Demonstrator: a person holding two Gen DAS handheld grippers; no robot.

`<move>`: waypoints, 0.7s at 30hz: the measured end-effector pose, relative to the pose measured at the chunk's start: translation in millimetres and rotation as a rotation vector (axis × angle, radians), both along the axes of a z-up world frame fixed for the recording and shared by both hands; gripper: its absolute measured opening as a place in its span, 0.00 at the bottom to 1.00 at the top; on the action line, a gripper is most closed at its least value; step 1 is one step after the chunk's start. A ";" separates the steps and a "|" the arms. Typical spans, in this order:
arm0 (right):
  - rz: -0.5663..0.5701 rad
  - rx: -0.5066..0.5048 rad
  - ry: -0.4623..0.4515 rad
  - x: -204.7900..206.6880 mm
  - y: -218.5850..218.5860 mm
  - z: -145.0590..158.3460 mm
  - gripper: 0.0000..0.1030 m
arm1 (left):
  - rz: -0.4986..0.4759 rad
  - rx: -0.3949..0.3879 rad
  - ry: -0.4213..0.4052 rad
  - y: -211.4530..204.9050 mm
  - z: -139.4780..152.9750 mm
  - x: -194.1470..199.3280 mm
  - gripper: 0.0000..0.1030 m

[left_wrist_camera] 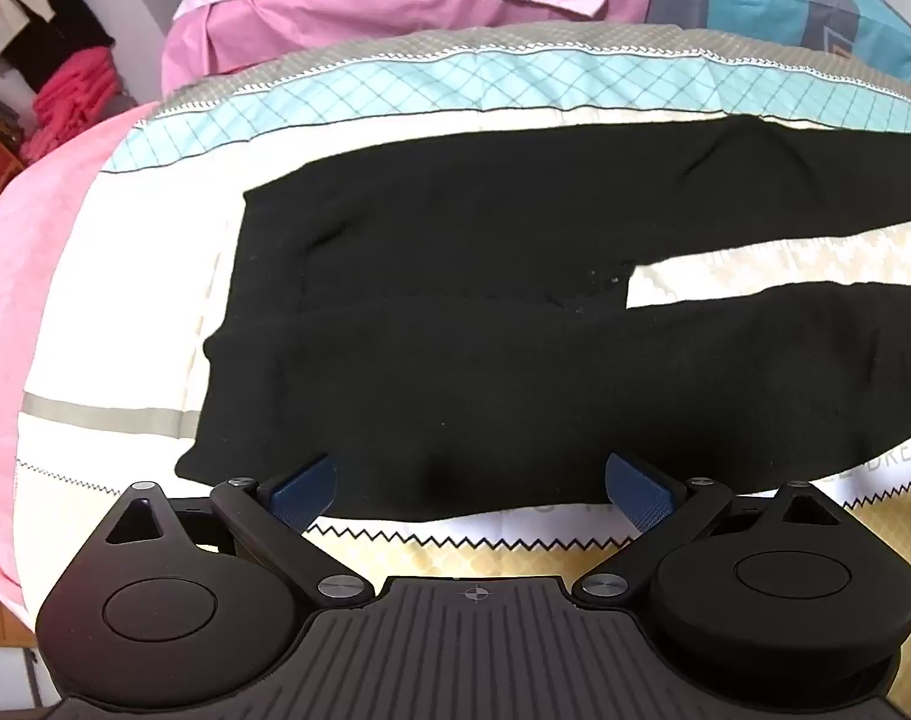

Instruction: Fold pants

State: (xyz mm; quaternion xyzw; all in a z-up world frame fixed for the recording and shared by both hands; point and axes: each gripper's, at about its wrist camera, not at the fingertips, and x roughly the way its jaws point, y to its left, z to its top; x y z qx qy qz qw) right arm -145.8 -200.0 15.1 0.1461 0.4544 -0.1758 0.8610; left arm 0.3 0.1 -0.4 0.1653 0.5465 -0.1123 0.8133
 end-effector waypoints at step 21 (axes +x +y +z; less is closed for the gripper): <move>0.005 0.032 0.049 4.3 2.5 -8.7 1.00 | -0.006 0.011 0.016 -1.9 -0.1 2.2 1.00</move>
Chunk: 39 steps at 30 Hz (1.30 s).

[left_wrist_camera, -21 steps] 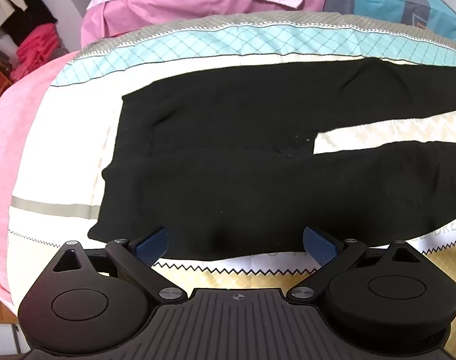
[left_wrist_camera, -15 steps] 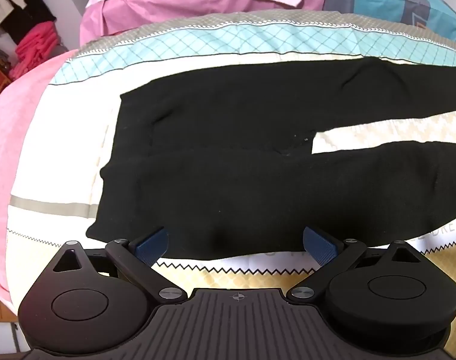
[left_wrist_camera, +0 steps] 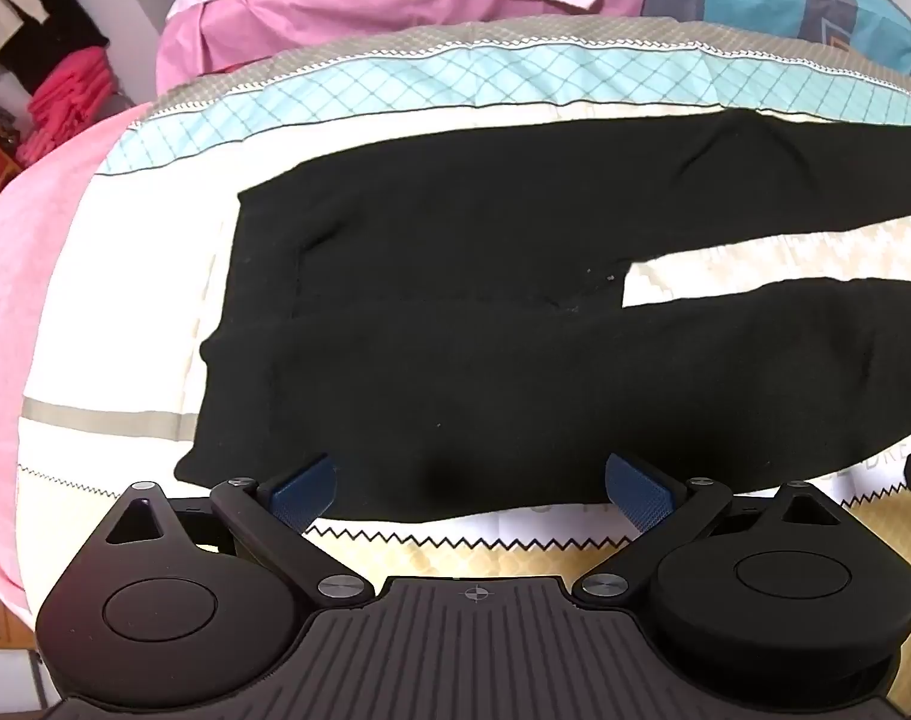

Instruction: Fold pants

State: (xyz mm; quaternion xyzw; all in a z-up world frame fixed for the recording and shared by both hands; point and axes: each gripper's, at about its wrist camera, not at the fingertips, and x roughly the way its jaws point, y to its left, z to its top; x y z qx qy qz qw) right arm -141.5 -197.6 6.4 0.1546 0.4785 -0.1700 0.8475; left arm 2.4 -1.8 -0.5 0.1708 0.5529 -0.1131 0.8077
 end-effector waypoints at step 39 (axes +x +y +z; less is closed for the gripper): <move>0.019 0.074 -0.008 -1.2 10.8 -3.5 1.00 | 0.000 0.011 -0.002 5.6 -0.2 1.2 1.00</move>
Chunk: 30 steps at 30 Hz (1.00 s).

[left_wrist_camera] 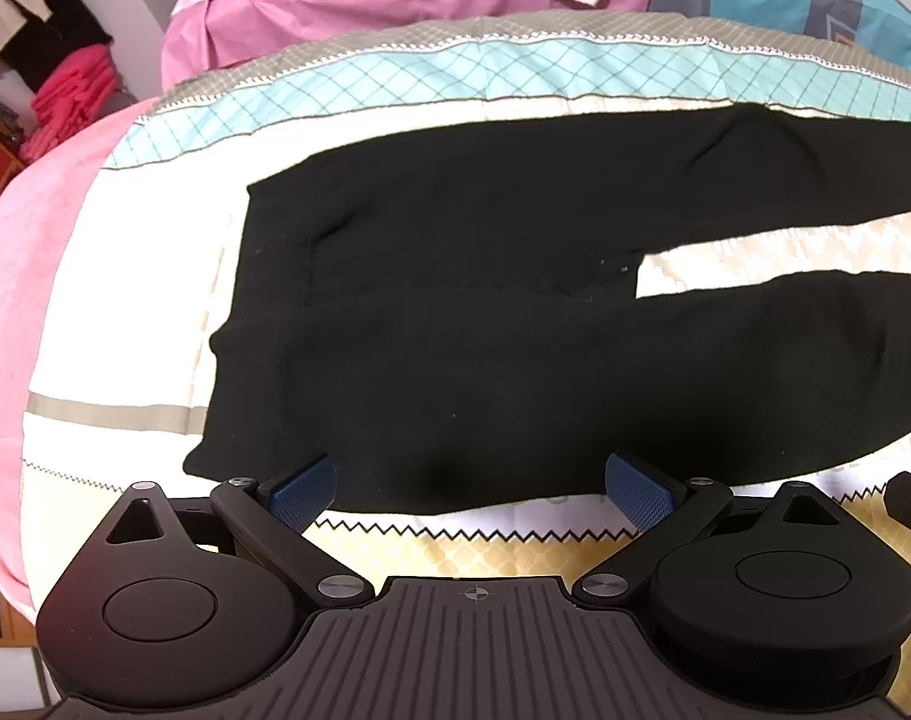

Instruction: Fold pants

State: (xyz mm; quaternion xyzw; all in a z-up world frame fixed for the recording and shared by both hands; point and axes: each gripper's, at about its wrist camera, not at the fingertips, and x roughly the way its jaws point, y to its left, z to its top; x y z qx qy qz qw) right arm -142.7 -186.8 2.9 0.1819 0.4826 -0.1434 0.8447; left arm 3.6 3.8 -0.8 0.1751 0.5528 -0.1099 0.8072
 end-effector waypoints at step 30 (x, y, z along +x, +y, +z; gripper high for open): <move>-0.001 0.065 -0.029 -3.8 -11.2 -6.4 1.00 | -0.033 0.003 0.007 -17.4 -5.1 -3.2 1.00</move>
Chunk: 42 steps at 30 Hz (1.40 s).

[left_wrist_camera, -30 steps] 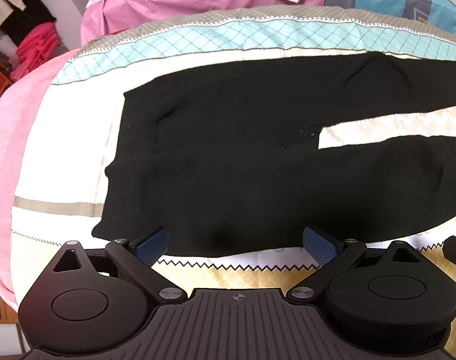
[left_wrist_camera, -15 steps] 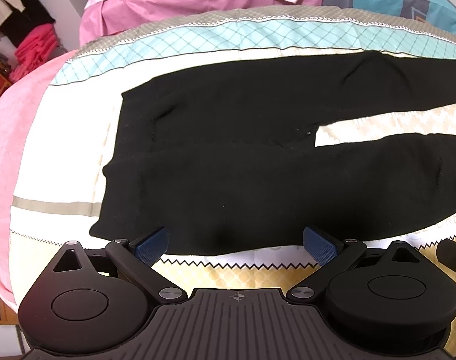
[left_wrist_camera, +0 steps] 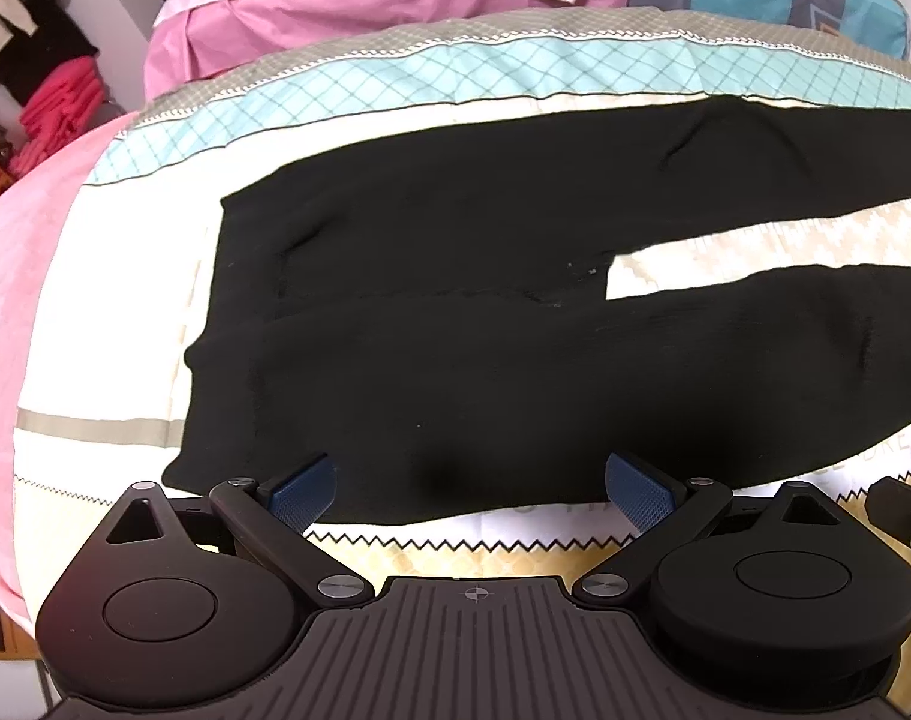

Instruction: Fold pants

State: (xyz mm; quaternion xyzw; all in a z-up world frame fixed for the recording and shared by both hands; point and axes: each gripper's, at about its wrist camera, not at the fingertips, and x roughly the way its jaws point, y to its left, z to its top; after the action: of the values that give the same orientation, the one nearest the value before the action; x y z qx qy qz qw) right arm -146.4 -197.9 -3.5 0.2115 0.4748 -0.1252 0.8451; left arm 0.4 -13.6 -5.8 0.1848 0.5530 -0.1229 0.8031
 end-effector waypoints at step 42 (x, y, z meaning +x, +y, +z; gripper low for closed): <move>-0.648 0.034 -0.250 -93.6 -261.4 -77.7 0.11 | 0.053 -0.055 0.154 7.0 -94.2 45.9 1.00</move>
State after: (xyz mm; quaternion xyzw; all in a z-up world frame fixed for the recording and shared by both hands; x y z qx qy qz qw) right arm -240.0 -459.3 -81.2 0.3790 0.2780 -0.3521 0.8094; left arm 46.3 -6.6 -100.0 0.1380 0.6141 -0.1304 0.7661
